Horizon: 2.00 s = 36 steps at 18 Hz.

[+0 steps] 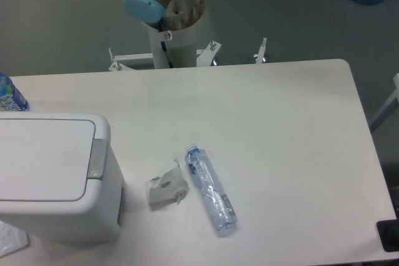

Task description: Open the trash can

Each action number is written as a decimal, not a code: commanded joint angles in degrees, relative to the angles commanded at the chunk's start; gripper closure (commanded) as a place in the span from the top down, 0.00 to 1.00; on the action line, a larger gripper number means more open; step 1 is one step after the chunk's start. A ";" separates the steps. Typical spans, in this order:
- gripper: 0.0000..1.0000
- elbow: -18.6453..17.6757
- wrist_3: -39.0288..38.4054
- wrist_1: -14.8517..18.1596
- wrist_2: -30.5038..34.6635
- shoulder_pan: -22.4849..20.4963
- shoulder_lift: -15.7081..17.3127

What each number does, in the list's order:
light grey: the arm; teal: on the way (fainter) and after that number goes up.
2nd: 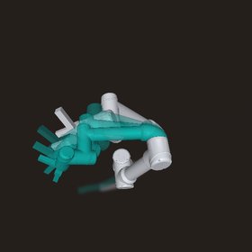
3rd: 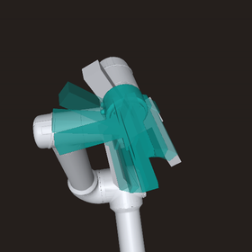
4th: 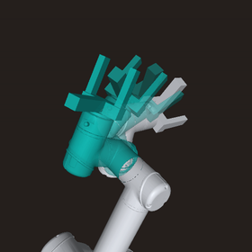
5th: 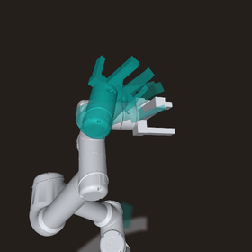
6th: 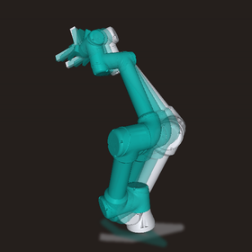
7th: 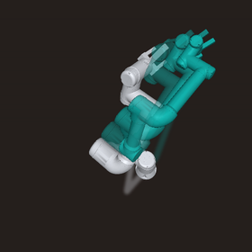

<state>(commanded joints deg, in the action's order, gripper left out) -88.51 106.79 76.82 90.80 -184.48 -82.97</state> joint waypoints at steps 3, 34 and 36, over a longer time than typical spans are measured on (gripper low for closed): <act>1.00 0.00 -0.35 0.17 -2.29 0.09 0.09; 1.00 -0.70 -83.83 -9.49 -18.98 30.57 -4.48; 1.00 -0.79 -87.96 -9.67 -20.47 32.51 -5.27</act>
<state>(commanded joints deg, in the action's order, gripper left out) -89.30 18.83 67.15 70.32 -151.97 -88.24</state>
